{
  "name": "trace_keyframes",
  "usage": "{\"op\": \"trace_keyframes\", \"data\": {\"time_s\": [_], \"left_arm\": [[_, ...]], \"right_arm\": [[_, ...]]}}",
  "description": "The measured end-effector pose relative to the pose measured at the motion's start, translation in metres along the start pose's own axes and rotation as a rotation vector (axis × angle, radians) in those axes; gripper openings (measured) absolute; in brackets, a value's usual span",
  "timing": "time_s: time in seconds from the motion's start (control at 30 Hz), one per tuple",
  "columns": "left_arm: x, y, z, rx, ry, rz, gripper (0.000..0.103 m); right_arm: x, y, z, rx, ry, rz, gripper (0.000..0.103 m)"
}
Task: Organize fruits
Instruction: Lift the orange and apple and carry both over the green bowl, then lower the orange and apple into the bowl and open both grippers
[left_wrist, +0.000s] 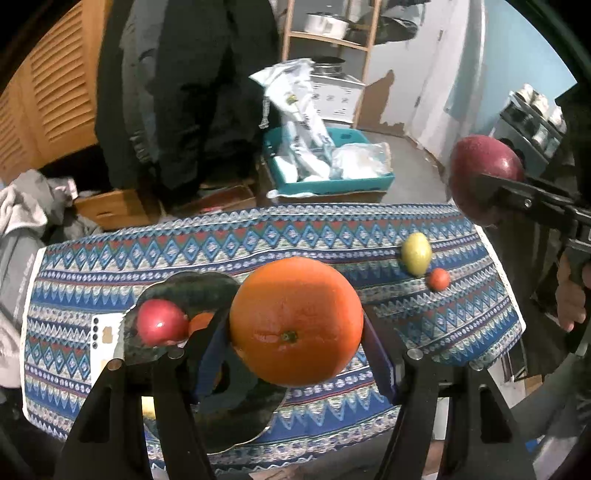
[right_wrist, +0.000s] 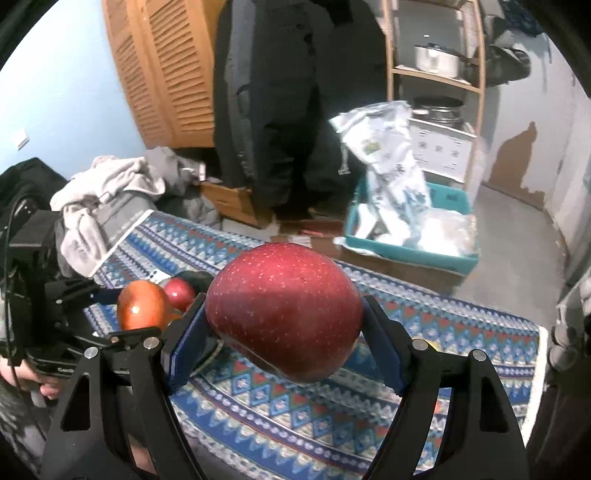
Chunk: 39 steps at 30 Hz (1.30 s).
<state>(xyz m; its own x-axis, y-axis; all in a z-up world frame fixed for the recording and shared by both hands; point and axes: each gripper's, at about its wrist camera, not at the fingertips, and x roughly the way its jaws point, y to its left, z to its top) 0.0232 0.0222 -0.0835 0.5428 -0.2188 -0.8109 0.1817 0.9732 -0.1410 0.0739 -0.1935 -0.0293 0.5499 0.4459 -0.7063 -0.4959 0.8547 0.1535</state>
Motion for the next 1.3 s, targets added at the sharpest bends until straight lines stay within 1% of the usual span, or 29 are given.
{"op": "trace_keyframes", "data": {"time_s": [0.17,0.37,0.57,0.83,1.0,1.13,1.3], "left_arm": [[0.0,0.027,-0.005,-0.039,0.002,0.037,0.07],[0.005,0.059,-0.015,-0.103,0.018,0.06,0.07],[0.017,0.082,-0.034,-0.152,0.064,0.071,0.07],[0.03,0.096,-0.061,-0.17,0.109,0.095,0.07],[0.041,0.096,-0.075,-0.19,0.154,0.082,0.07],[0.047,0.093,-0.082,-0.184,0.18,0.082,0.07],[0.055,0.094,-0.086,-0.184,0.21,0.101,0.07]], "right_arm": [[0.02,0.024,0.005,-0.027,0.022,0.037,0.079],[0.049,0.047,0.009,-0.038,0.066,0.084,0.079],[0.08,0.068,0.013,-0.054,0.109,0.114,0.079],[0.118,0.087,0.008,-0.071,0.171,0.144,0.079],[0.142,0.097,-0.002,-0.08,0.226,0.155,0.079],[0.155,0.105,-0.01,-0.095,0.26,0.163,0.079],[0.171,0.115,-0.024,-0.119,0.304,0.172,0.079]]}}
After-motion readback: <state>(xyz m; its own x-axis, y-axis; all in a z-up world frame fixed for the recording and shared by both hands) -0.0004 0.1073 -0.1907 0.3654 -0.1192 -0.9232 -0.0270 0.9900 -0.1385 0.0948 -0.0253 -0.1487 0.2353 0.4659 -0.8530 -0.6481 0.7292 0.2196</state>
